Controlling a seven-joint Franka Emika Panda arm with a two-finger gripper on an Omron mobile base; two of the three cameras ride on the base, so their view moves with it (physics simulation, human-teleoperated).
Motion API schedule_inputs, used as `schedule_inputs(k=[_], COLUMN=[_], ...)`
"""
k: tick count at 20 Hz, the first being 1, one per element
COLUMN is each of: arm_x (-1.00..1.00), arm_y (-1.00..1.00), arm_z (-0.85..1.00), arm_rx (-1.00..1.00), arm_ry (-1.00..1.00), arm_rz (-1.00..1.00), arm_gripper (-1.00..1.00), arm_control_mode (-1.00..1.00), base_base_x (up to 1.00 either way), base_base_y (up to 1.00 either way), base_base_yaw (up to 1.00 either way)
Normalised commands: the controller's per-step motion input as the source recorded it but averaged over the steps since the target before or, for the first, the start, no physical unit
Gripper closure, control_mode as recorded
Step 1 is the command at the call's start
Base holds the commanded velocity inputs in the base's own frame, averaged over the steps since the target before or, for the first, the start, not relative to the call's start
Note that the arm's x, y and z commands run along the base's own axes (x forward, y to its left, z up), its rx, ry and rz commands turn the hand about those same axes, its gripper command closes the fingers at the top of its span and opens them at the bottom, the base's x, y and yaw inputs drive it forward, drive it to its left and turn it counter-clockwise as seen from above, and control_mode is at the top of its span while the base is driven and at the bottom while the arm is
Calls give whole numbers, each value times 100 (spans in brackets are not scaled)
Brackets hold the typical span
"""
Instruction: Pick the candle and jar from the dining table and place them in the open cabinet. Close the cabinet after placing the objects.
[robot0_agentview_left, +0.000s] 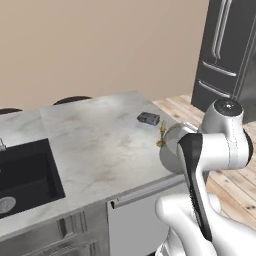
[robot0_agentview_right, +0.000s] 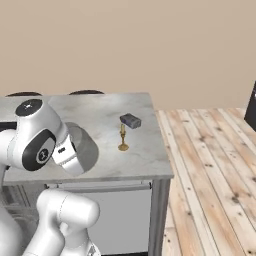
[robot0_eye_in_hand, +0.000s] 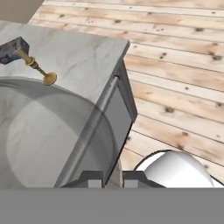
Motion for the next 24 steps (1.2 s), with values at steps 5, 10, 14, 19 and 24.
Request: schedule_inputs(k=[5,10,14,19,24], arm_x=[0,0,0,0,0], arm_y=[0,0,0,0,0], arm_z=[0,0,0,0,0], arm_rx=[0,0,0,0,0], arm_ry=[0,0,0,0,0], arm_rz=[0,0,0,0,0], arm_gripper=[100,100,100,100,100], arm_control_mode=[100,100,100,100,100], base_base_x=[-16,-23,-22,-21,-17], base_base_y=[0,0,0,0,0], base_base_yaw=[-29,-31,-34,-38,-40])
